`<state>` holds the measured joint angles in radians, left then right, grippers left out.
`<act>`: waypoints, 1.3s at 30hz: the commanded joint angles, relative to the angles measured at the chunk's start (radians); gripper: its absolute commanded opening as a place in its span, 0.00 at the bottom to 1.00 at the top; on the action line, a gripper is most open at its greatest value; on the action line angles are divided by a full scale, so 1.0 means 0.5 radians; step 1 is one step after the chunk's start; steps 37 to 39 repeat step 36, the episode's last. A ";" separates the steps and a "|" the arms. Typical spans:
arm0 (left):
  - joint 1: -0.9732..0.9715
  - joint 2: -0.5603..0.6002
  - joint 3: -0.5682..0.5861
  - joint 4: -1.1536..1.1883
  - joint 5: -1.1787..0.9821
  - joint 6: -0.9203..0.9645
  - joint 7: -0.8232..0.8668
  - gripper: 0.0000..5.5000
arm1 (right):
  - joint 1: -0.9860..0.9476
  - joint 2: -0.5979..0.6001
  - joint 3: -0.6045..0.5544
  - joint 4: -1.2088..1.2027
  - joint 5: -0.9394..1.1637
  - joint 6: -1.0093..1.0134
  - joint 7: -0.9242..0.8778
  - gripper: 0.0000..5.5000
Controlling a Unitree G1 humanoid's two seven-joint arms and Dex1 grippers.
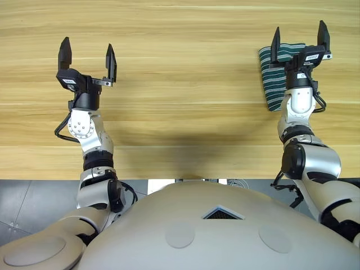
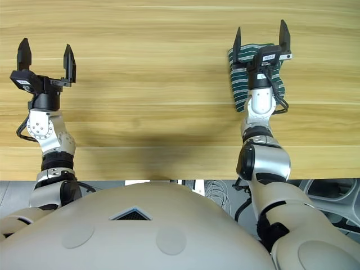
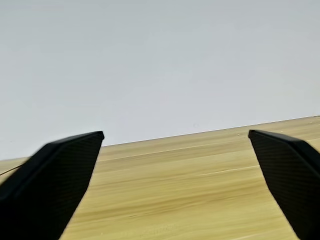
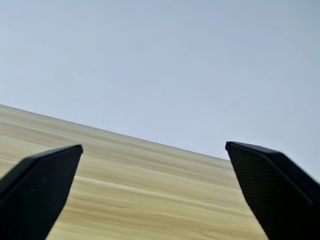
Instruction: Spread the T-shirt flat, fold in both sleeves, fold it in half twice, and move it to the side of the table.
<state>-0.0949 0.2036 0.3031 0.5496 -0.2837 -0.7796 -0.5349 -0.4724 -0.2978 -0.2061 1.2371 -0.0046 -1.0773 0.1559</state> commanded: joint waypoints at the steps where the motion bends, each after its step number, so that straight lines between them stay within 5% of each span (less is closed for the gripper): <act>1: -0.034 0.034 -0.006 0.019 0.003 -0.035 0.026 0.95 | -0.062 -0.010 -0.007 0.003 0.010 -0.002 0.004 0.96; 39: -0.067 0.066 -0.026 0.080 0.011 -0.092 0.056 0.95 | -0.069 0.000 0.028 -0.001 -0.007 -0.004 0.013 0.96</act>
